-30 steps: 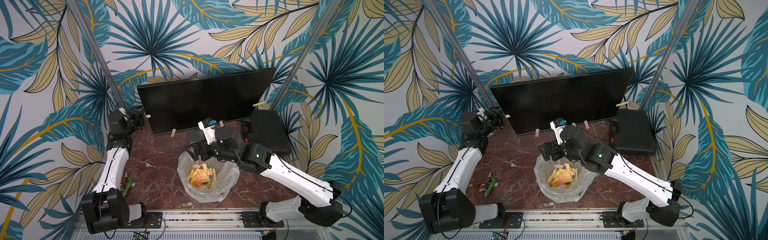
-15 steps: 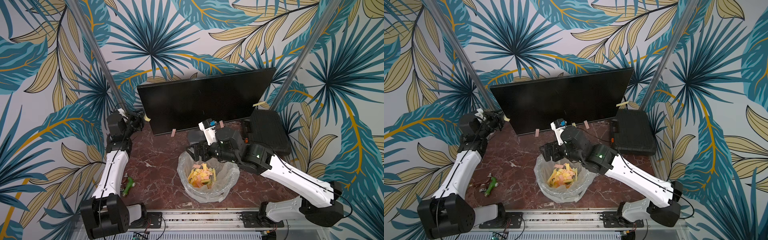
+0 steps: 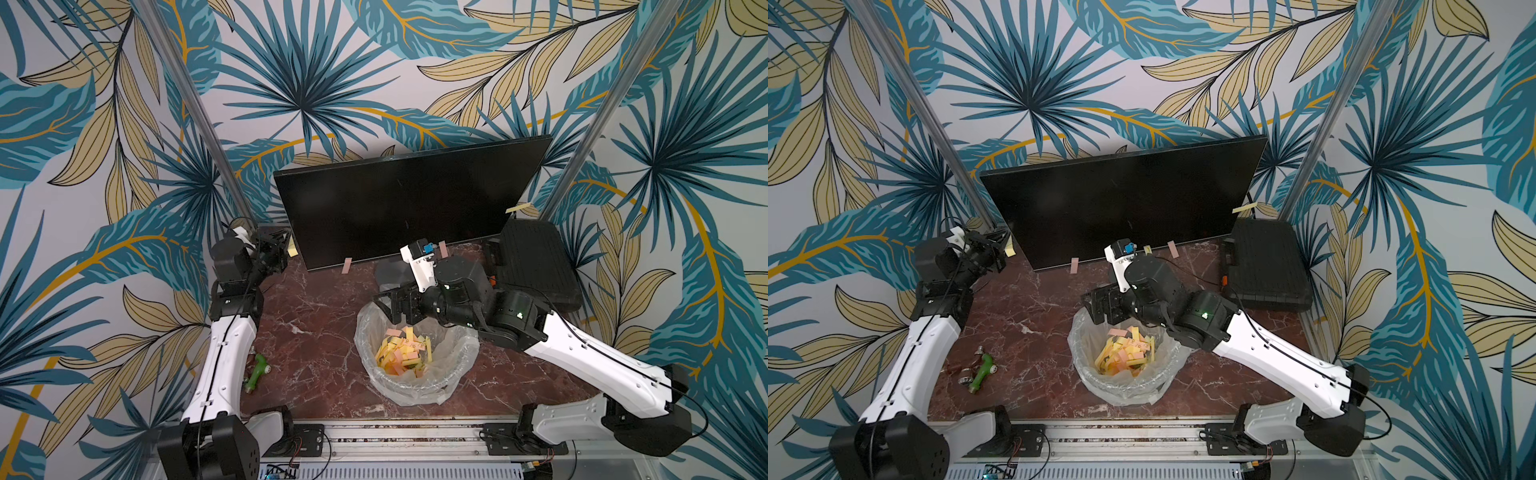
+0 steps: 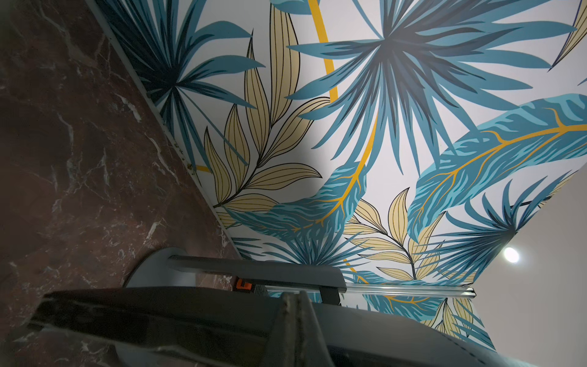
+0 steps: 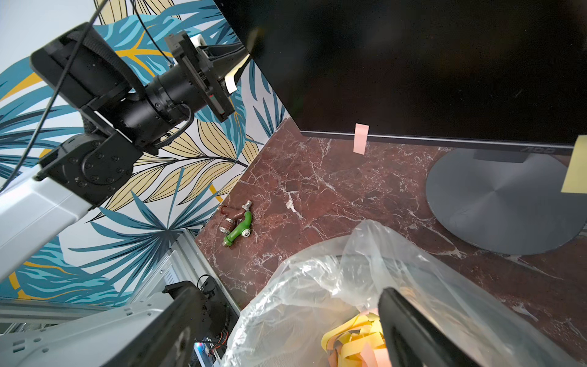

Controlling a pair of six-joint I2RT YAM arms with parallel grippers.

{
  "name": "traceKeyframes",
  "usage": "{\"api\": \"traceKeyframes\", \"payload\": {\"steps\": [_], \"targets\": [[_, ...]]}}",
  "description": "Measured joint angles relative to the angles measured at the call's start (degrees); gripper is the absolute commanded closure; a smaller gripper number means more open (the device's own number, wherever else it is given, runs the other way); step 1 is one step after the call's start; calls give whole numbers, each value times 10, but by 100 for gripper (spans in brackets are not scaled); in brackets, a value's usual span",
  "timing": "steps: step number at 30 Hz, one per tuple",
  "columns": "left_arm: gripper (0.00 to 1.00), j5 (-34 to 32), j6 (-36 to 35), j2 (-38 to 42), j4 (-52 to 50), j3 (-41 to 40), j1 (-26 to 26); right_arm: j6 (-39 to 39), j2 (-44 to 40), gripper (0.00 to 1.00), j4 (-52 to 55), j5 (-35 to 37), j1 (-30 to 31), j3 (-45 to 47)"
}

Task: Remove the sticky note from the monitor
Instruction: Tear off the sticky note from the monitor, then place the sticky note in the trash bin.

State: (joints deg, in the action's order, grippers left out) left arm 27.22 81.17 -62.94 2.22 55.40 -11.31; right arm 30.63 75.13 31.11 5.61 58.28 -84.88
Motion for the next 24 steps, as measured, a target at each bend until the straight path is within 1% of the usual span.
{"api": "traceKeyframes", "payload": {"steps": [4, 7, 8, 10, 12, 15, 18, 19, 20, 22, 24], "targets": [[100, -17, -50, 73, -72, 4, -2, 0, -12, 9, 0, 5, 0, 8], [100, -30, -113, 116, -156, 45, 8, 0, -20, 9, 0, 13, 0, 15], [100, -40, -138, 123, -186, 70, 19, -1, -23, 9, 1, 16, 0, 17], [100, -63, -185, 132, -234, 116, 63, -2, -28, 8, 4, 23, 0, 20], [100, -97, -228, 134, -270, 151, 141, -3, -33, 8, 6, 30, 0, 23], [100, -168, -277, 126, -309, 179, 294, -5, -39, 8, 10, 42, 0, 25], [100, -260, -317, 91, -333, 196, 447, -7, -46, 8, 20, 56, 0, 27], [100, -288, -329, 74, -340, 203, 489, -7, -51, 7, 23, 62, 0, 30], [100, -316, -340, 56, -346, 211, 530, -7, -57, 8, 25, 68, 0, 35], [100, -362, -360, 11, -348, 226, 594, -7, -74, 7, 35, 83, 0, 45], [100, -400, -380, -33, -353, 237, 640, -6, -96, 7, 47, 98, 0, 57]]}}
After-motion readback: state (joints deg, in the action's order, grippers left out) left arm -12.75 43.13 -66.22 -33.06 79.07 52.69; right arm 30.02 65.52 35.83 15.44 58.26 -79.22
